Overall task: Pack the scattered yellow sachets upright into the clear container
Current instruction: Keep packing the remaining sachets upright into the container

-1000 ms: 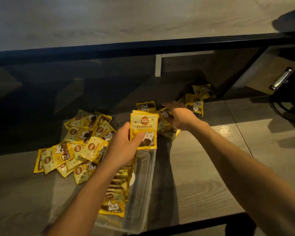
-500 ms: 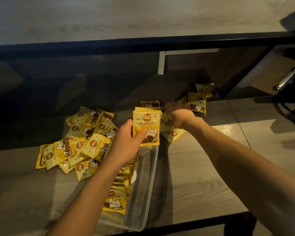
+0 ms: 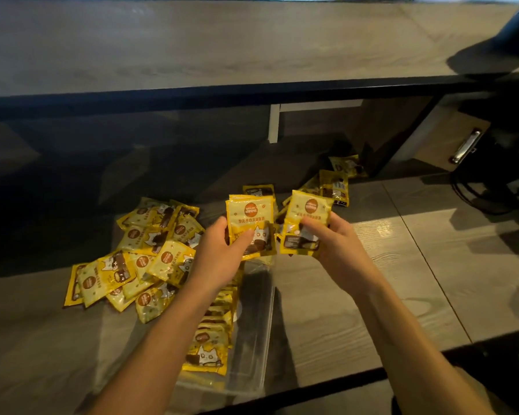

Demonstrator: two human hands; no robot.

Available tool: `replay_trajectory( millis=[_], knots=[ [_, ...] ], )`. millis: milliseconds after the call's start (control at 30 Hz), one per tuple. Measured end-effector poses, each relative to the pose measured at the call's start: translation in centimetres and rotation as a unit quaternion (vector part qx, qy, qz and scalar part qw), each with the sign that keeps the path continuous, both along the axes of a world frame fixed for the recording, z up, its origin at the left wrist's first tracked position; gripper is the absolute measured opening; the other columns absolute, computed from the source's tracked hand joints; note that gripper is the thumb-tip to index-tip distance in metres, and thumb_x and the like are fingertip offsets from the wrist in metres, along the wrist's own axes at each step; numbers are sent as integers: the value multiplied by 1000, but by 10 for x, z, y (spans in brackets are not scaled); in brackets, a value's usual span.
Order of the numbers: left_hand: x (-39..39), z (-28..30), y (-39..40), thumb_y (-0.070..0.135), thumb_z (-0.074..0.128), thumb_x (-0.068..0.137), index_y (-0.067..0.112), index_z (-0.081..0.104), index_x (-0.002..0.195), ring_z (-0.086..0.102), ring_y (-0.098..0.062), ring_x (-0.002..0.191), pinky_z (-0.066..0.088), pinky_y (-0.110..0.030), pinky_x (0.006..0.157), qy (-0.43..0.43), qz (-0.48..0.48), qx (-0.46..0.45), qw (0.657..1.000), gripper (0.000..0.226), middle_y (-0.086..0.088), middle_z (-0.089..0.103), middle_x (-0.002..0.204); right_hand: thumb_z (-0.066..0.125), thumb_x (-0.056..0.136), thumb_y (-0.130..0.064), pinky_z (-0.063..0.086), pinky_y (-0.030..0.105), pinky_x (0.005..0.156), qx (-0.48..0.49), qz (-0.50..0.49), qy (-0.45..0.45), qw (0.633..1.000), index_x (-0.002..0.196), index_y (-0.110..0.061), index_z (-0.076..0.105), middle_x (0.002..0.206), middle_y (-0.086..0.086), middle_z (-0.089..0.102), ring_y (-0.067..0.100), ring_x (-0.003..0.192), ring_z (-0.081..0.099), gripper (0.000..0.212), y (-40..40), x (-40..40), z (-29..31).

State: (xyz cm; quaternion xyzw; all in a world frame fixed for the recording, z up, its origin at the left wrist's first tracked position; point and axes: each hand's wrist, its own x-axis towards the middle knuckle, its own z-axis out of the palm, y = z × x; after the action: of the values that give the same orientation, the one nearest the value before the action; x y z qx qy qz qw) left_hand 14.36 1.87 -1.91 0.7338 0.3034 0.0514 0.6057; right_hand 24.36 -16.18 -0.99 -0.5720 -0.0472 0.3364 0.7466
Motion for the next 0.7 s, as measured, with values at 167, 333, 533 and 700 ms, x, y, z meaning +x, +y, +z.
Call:
replay_trajectory(
  millis=[167, 333, 533, 700],
  knots=[
    [-6, 1, -4, 40, 65, 93, 46, 63, 95, 69, 6, 88, 55, -29, 79, -10, -21, -31, 999, 7, 26, 73, 94, 60, 95, -16, 57, 41, 88, -47, -47, -16, 998, 120, -11, 63, 112, 8, 73, 26, 105, 69, 25, 26, -28, 2],
    [-15, 2, -8, 44, 49, 100, 40, 61, 97, 69, 1, 86, 55, -21, 69, -8, -48, 22, 999, 13, 16, 73, 93, 62, 94, -19, 57, 43, 89, -81, -59, -3, 995, 113, -16, 65, 106, 4, 75, 21, 100, 71, 19, 37, -47, -6],
    [-15, 4, -15, 63, 42, 94, 22, 52, 134, 62, -15, 113, 54, -37, 90, 28, -102, 53, 993, 59, 2, 65, 122, 59, 96, -25, 59, 33, 83, -147, -73, -78, 983, 111, -21, 61, 105, 0, 72, 13, 98, 69, 15, 50, -58, -11],
    [1, 3, -11, 43, 48, 101, 35, 57, 114, 64, 2, 96, 54, -25, 81, -5, -107, 56, 993, 17, 12, 68, 107, 58, 96, -35, 56, 40, 90, -86, -39, 17, 995, 118, -18, 61, 112, 4, 71, 19, 104, 69, 29, 47, -39, -15]
  ],
)
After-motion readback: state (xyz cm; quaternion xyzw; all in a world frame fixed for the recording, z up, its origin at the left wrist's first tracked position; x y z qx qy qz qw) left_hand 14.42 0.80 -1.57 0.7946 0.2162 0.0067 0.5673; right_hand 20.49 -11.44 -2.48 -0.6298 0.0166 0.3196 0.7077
